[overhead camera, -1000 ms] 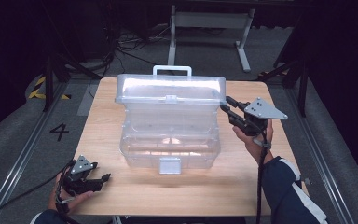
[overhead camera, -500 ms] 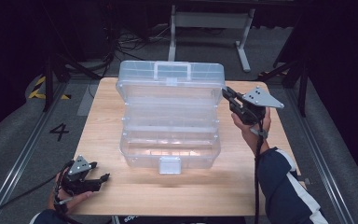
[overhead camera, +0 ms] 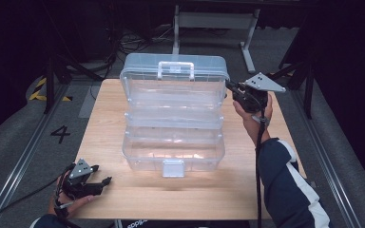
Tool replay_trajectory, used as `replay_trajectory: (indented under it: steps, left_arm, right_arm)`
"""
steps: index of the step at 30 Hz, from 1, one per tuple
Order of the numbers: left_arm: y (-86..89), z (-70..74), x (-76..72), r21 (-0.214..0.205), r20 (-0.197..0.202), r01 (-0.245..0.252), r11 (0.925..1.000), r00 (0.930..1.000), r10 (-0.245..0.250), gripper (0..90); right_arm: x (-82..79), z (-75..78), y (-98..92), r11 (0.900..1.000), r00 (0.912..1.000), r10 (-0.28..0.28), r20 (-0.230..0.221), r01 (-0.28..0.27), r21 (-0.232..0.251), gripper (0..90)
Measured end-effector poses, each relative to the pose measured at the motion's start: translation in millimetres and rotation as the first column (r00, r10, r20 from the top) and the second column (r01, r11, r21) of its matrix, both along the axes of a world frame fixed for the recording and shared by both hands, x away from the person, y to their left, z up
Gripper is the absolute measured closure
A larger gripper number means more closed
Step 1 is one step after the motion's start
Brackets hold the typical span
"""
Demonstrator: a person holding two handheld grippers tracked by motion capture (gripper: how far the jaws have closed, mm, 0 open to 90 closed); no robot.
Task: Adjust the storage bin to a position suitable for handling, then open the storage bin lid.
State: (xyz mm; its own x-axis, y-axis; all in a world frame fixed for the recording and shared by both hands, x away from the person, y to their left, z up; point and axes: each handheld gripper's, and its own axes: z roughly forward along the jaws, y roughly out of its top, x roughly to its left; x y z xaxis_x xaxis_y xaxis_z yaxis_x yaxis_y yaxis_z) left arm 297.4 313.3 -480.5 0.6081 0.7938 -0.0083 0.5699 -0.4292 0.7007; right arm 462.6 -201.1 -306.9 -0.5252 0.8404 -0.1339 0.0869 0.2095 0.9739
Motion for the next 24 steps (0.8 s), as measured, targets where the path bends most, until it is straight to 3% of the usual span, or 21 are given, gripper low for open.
replay_trajectory:
  steps: [7, 24]
  left_arm:
    - [0.3, 0.1, -1.4, -0.001, -0.002, 0.0, 1.0, 1.0, 0.0, 30.4]
    - [-0.1, 0.0, -1.6, -0.005, -0.006, -0.003, 1.0, 1.0, 0.003, 30.3]
  right_arm:
    - [14.0, 5.7, -0.2, 0.9999, 0.9994, 0.008, -0.035, -0.008, -0.008, 84.0]
    - [36.6, 9.7, 2.6, 0.9995, 0.9974, -0.007, -0.071, 0.005, -0.032, 83.0]
